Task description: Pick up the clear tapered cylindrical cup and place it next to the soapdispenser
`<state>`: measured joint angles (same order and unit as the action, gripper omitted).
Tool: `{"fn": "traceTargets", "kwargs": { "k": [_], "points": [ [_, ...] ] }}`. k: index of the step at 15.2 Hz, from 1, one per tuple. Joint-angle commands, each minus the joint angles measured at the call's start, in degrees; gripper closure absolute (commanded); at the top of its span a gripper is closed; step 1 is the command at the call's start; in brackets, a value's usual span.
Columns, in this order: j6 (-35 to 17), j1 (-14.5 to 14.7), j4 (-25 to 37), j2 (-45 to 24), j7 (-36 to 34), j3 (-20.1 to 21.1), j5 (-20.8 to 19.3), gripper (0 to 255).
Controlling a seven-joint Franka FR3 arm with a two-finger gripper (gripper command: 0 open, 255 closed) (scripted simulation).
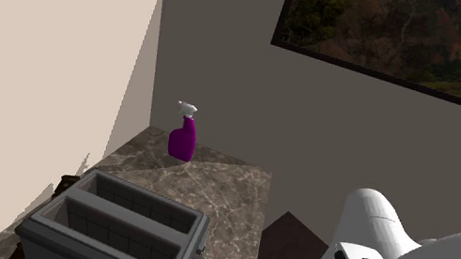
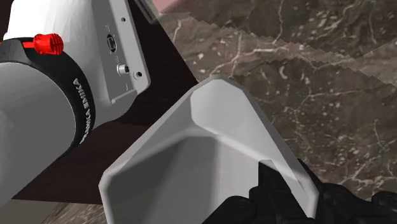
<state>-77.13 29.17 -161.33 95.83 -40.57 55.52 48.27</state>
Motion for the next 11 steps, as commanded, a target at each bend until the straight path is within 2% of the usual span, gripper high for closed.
{"fn": "traceTargets", "kwargs": {
  "k": [1,7,8,11],
  "points": [
    [-0.29,0.54,-0.56,0.28,-0.31,1.09,1.05,255],
    [-0.29,0.54,-0.56,0.28,-0.3,1.09,1.05,255],
    [-0.29,0.54,-0.56,0.28,-0.3,1.09,1.05,0],
    [-0.29,0.54,-0.56,0.28,-0.3,1.09,1.05,0]
  ]
}}
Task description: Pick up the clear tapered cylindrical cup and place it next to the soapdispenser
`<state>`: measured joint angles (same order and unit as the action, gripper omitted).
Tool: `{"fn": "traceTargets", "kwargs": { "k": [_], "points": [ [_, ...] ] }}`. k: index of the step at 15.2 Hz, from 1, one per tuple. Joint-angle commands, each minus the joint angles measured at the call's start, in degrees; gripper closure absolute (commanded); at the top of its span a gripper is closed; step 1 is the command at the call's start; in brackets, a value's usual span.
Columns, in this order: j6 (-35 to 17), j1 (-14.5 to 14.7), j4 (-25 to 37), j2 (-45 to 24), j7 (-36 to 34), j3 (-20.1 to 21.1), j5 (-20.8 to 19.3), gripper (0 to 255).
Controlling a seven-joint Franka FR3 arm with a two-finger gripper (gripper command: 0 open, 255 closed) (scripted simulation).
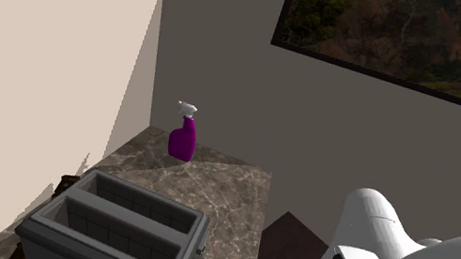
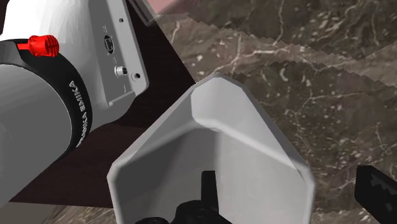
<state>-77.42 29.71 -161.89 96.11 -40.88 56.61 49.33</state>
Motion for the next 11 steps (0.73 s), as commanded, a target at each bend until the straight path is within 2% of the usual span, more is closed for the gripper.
{"fn": "traceTargets", "kwargs": {
  "k": [1,2,6,11],
  "points": [
    [0.0,0.0,0.0,0.0,0.0,0.0,0.0,0],
    [0.0,0.0,0.0,0.0,0.0,0.0,0.0,0],
    [3.12,-3.62,6.47,-2.67,0.29,-6.96,-6.26,0],
    [3.12,-3.61,6.47,-2.68,0.28,-6.96,-6.26,0]
  ]
}}
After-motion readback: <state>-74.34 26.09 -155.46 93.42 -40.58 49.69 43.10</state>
